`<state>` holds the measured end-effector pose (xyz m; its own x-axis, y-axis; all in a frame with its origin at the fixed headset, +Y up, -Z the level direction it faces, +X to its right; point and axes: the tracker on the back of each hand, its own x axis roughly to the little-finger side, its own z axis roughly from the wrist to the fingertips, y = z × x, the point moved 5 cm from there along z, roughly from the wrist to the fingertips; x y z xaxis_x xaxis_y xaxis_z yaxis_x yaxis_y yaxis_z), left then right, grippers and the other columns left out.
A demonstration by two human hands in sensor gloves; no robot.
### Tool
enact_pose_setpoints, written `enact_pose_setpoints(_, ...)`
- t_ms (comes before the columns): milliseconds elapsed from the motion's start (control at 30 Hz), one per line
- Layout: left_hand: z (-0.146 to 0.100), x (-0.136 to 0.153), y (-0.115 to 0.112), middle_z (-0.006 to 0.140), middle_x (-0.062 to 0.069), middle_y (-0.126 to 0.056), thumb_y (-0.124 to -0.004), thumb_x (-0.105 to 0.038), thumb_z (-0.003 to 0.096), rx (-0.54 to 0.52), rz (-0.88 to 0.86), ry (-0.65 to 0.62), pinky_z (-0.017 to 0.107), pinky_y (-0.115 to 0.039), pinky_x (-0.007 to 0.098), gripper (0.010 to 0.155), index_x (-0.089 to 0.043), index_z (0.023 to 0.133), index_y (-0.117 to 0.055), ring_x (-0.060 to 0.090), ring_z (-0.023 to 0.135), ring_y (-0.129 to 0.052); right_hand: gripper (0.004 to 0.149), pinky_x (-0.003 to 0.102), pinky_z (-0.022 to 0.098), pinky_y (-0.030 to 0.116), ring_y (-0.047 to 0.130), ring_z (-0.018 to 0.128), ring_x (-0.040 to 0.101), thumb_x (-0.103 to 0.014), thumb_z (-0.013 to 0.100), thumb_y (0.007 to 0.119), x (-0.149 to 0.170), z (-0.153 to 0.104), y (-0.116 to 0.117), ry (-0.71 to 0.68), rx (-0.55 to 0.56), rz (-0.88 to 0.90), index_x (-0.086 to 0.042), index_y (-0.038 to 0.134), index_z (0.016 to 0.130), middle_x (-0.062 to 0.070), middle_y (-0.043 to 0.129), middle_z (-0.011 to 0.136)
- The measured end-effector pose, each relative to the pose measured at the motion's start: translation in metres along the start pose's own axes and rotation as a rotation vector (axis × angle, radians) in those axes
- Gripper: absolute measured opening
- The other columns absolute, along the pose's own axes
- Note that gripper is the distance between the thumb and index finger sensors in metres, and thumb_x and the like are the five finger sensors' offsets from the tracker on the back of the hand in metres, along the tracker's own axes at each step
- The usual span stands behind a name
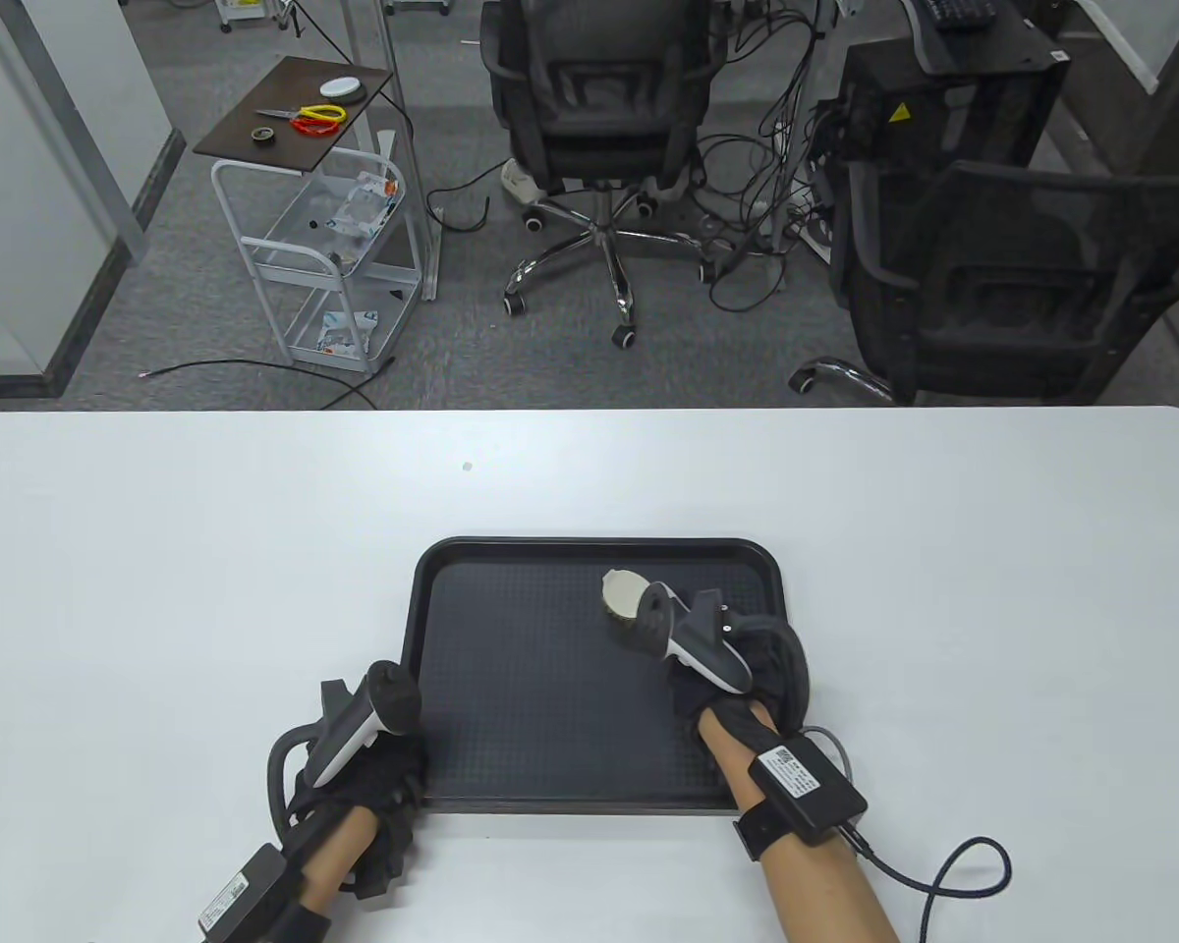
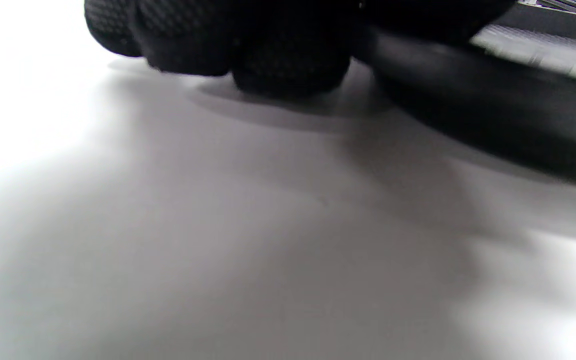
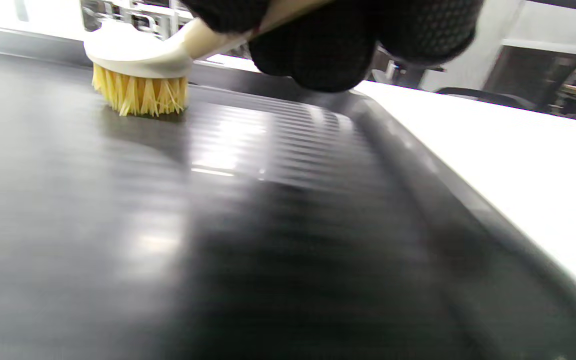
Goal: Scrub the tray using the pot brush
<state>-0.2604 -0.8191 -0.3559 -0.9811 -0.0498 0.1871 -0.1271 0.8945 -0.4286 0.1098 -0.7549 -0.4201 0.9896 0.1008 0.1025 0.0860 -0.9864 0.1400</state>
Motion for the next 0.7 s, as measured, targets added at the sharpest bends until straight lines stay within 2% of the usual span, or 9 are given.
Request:
enact_pose_setpoints(167,0.0,0.0,0.0,0.05,0.001,-0.085,-0.07,-0.047,0.0451,0.0,0.0,0.0,0.059,-0.068,0.049,0.078,-0.016,0.105,-0.031,0.021,0.042,-0.086,0.054,0.05,0.055,0.078,0.089,0.074,0.027,-0.022,0.048,0.076,0.065,-0.001,0.002,0.127,-0.023,-0.046,-0.032,0.065,0.1,0.007,0.075,0.098)
enact_pose_setpoints(267,0.0,0.0,0.0,0.05,0.001,-0.085,-0.07,-0.047,0.045,0.001,0.0,0.0,0.059,-0.068,0.049,0.078,-0.016,0.105,-0.031,0.021,0.042,-0.086,0.054,0.05,0.056,0.078,0.089,0.075,0.026,-0.023,0.048,0.076,0.087,-0.001,0.004,0.156,-0.045,-0.029,-0.034,0.064,0.1,0.006,0.075,0.098)
enact_pose_setpoints(300,0.0,0.0,0.0,0.05,0.002,-0.085,-0.071,-0.047,0.045,0.001,0.0,0.0,0.059,-0.068,0.049,0.079,-0.016,0.105,-0.031,0.021,0.042,-0.086,0.054,0.051,0.056,0.077,0.089,0.074,0.027,-0.022,0.048,0.076,0.089,-0.001,0.006,0.153,-0.055,0.03,-0.033,0.065,0.1,0.007,0.076,0.098)
enact_pose_setpoints(467,0.0,0.0,0.0,0.05,0.002,-0.085,-0.07,-0.047,0.0451,0.002,0.0,0.001,0.059,-0.068,0.049,0.078,-0.016,0.105,-0.031,0.021,0.042,-0.086,0.054,0.05,0.056,0.076,0.087,0.075,0.027,-0.022,0.048,0.076,0.068,-0.002,-0.003,0.146,-0.037,-0.039,-0.032,0.065,0.101,0.007,0.075,0.099)
enact_pose_setpoints(633,0.001,0.0,-0.001,0.05,0.002,-0.085,-0.07,-0.047,0.0451,0.003,-0.001,0.0,0.059,-0.068,0.049,0.078,-0.016,0.105,-0.031,0.021,0.042,-0.086,0.055,0.05,0.056,0.075,0.087,0.075,0.027,-0.023,0.049,0.076,0.017,-0.009,-0.027,0.036,0.022,0.026,-0.032,0.064,0.101,0.006,0.074,0.099)
enact_pose_setpoints(700,0.001,0.0,0.0,0.05,0.002,-0.085,-0.071,-0.047,0.0451,0.004,0.0,0.0,0.059,-0.068,0.049,0.078,-0.016,0.105,-0.031,0.021,0.042,-0.086,0.055,0.049,0.057,0.075,0.086,0.076,0.027,-0.023,0.049,0.075,-0.015,-0.014,-0.037,-0.034,0.056,0.038,-0.033,0.063,0.102,0.006,0.074,0.1)
